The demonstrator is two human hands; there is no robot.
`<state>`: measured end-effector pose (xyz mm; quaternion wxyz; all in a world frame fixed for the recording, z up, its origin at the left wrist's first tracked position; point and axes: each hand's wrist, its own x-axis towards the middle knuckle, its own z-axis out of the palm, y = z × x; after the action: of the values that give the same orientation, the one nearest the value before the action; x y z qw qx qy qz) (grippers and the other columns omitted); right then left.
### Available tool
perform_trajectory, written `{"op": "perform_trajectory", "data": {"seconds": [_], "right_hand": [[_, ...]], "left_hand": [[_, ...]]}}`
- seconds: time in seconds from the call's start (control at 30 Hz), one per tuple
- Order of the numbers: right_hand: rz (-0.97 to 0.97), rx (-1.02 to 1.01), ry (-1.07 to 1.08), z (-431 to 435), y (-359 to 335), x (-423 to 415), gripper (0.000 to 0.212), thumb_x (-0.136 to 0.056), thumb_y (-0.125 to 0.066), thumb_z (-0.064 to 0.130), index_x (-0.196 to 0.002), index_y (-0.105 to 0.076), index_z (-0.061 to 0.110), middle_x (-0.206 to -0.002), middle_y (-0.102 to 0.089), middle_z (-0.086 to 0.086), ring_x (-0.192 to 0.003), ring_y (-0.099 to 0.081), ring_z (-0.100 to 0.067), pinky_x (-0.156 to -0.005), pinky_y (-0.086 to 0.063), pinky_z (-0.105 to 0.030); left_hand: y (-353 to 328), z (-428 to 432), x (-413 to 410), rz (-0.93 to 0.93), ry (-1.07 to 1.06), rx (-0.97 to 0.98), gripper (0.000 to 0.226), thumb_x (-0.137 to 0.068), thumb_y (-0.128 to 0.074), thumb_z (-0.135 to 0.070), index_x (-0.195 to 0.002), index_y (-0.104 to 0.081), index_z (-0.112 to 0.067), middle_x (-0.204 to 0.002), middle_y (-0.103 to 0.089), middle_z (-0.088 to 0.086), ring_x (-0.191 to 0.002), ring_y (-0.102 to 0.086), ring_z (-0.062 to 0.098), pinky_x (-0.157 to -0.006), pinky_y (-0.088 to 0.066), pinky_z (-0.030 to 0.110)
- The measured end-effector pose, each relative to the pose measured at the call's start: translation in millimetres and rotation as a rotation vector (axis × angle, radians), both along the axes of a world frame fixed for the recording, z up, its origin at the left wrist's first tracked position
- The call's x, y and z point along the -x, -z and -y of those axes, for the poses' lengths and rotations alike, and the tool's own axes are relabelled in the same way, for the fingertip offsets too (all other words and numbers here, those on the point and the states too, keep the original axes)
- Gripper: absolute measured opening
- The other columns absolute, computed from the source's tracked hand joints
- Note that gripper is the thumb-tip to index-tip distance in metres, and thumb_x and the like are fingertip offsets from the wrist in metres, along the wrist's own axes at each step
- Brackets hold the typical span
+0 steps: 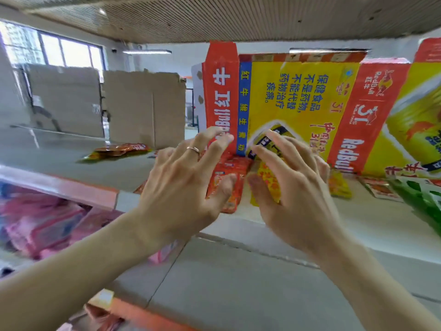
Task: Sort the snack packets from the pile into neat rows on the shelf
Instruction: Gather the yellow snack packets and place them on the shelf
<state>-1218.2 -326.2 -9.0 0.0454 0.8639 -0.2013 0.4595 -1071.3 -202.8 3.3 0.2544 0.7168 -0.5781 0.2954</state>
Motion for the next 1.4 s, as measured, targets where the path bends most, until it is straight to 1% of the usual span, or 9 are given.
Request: {"op": "perform_trajectory", "data": {"seconds": [0.33, 0.5, 0.73, 0.9, 1.0, 1.13, 1.23, 1.33, 1.4], "right_hand": [[-0.073, -0.01, -0.16, -94.1, -19.4, -119.2, 0.055, -0.091, -0.04, 0.054, -0.139, -0.05, 0.029, -0.156, -0.034, 0.005, -0.145, -0.024, -0.018, -0.112, -0.019, -0.048], [-0.146, -0.025, -0.255, -153.6, -17.8, -185.7, 0.06, -0.09, -0.033, 0.06, -0.142, -0.043, 0.033, -0.159, -0.026, 0.009, -0.147, -0.017, -0.016, -0.114, -0.017, -0.052], [-0.182, -0.036, -0.296, -227.9, -8.2, -271.3, 0.065, -0.088, -0.028, 0.062, -0.144, -0.042, 0.031, -0.159, -0.027, 0.008, -0.146, -0.02, -0.017, -0.114, -0.019, -0.052], [-0.193, -0.054, -0.34, -269.8, -1.0, -321.9, 0.063, -0.089, -0.029, 0.062, -0.143, -0.042, 0.033, -0.157, -0.03, 0.01, -0.145, -0.023, -0.015, -0.114, -0.022, -0.055], [-0.224, -0.054, -0.325, -284.3, -1.1, -340.3, 0.066, -0.088, -0.025, 0.064, -0.145, -0.038, 0.034, -0.159, -0.024, 0.011, -0.146, -0.018, -0.014, -0.115, -0.018, -0.054], [-0.249, -0.055, -0.283, -285.1, -1.9, -347.7, 0.066, -0.089, -0.027, 0.064, -0.146, -0.039, 0.032, -0.159, -0.025, 0.011, -0.146, -0.018, -0.012, -0.116, -0.018, -0.053], [-0.275, -0.051, -0.239, -269.8, 0.4, -344.2, 0.062, -0.092, -0.035, 0.06, -0.146, -0.04, 0.03, -0.158, -0.027, 0.012, -0.145, -0.018, -0.011, -0.115, -0.018, -0.048], [-0.286, -0.049, -0.199, -244.1, 1.9, -337.2, 0.06, -0.092, -0.037, 0.058, -0.145, -0.041, 0.031, -0.157, -0.028, 0.013, -0.143, -0.019, -0.009, -0.113, -0.014, -0.039], [-0.265, -0.059, -0.171, -225.6, 0.5, -333.8, 0.058, -0.092, -0.037, 0.056, -0.143, -0.043, 0.031, -0.156, -0.03, 0.013, -0.143, -0.021, -0.009, -0.112, -0.015, -0.038]], "left_hand": [[-7.2, -121.2, -100.2, 0.007, -0.21, -0.025, 0.058, -0.093, -0.034, -0.057, -0.142, -0.038, -0.027, -0.151, -0.04, -0.005, -0.13, -0.048, 0.021, -0.103, -0.037, 0.046], [-2.0, -192.3, -162.0, -0.011, -0.271, 0.037, 0.051, -0.092, -0.04, -0.05, -0.135, -0.05, -0.025, -0.146, -0.046, -0.007, -0.124, -0.054, 0.021, -0.101, -0.038, 0.043], [9.6, -276.2, -235.8, -0.025, -0.338, 0.059, 0.049, -0.091, -0.04, -0.048, -0.134, -0.048, -0.028, -0.146, -0.045, -0.01, -0.122, -0.053, 0.019, -0.1, -0.038, 0.041], [16.9, -321.5, -281.4, -0.045, -0.394, 0.049, 0.053, -0.09, -0.037, -0.05, -0.133, -0.053, -0.022, -0.148, -0.044, -0.008, -0.123, -0.052, 0.018, -0.1, -0.038, 0.04], [22.3, -331.1, -303.0, -0.06, -0.4, 0.022, 0.057, -0.091, -0.036, -0.053, -0.134, -0.054, -0.02, -0.149, -0.044, -0.006, -0.123, -0.052, 0.019, -0.099, -0.039, 0.04], [29.8, -320.2, -318.7, -0.08, -0.346, 0.013, 0.055, -0.091, -0.039, -0.05, -0.133, -0.055, -0.018, -0.148, -0.046, -0.002, -0.12, -0.056, 0.022, -0.097, -0.041, 0.042], [36.1, -297.9, -321.3, -0.111, -0.3, 0.016, 0.054, -0.091, -0.041, -0.049, -0.133, -0.054, -0.018, -0.149, -0.045, -0.001, -0.119, -0.056, 0.024, -0.097, -0.041, 0.042], [41.4, -272.0, -319.1, -0.115, -0.269, -0.002, 0.055, -0.092, -0.038, -0.051, -0.132, -0.054, -0.018, -0.149, -0.044, -0.001, -0.119, -0.056, 0.023, -0.098, -0.041, 0.044], [40.7, -254.8, -319.2, -0.101, -0.257, -0.021, 0.054, -0.092, -0.038, -0.051, -0.13, -0.056, -0.017, -0.147, -0.046, -0.001, -0.117, -0.058, 0.023, -0.097, -0.042, 0.044]]}}
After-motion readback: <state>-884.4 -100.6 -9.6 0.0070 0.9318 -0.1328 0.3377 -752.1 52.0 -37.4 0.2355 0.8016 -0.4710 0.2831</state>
